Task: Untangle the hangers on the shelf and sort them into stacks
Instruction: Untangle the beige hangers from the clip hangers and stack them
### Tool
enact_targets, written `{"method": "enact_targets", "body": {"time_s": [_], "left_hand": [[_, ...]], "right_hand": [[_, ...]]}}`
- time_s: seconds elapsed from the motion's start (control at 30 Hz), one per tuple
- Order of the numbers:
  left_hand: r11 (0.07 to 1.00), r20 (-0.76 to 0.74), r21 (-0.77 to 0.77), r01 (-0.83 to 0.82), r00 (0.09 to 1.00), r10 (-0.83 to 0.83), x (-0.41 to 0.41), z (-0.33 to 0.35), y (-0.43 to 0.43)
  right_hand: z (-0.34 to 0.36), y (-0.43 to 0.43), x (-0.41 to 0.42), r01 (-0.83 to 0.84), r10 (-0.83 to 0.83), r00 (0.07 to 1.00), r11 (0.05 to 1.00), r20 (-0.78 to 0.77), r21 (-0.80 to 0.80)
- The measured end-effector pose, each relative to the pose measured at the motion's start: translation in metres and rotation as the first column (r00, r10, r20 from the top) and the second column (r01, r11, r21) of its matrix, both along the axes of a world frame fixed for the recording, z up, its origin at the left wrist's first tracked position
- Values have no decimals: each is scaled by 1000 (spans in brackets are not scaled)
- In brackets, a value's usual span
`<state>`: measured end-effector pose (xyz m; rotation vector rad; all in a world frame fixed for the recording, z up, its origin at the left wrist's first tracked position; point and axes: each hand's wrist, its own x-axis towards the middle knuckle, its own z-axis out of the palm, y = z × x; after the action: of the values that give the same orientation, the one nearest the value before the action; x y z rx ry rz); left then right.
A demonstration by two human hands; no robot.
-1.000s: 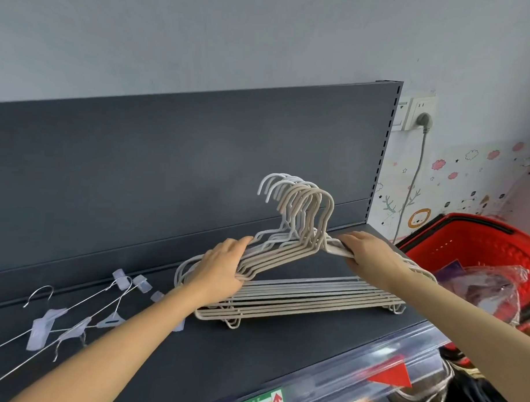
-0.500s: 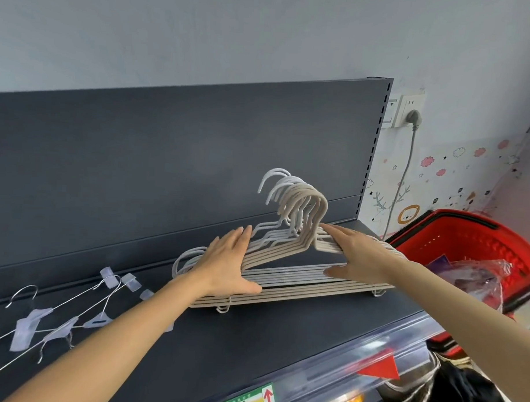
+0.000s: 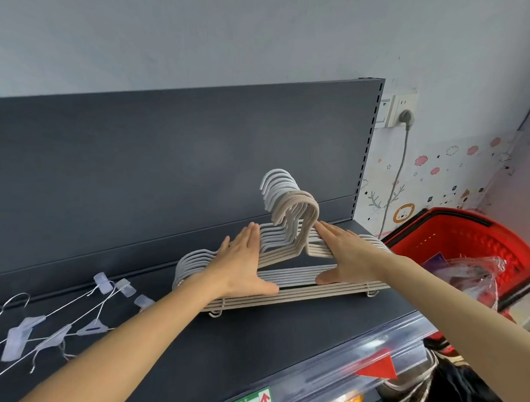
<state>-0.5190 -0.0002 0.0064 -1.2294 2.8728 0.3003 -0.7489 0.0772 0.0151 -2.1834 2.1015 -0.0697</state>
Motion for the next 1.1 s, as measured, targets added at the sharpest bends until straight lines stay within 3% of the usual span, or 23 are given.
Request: {"method": "enact_targets", "body": {"time_s": [0.2,0.5,1.1], "left_hand": [[997,-102,70,-22,994,29,-3,0,3],[999,-137,19,33,990,-30,5,-3,-5],[978,-165,-191,-88,985,56,-1,-14,-15]], "right_hand": [[4,0,0,-9,8,999,999,36,37],[7,-1,1,-25,24,1000,999,6,22],[5,-21,-13,-4,7,955,1000,296,-8]]}}
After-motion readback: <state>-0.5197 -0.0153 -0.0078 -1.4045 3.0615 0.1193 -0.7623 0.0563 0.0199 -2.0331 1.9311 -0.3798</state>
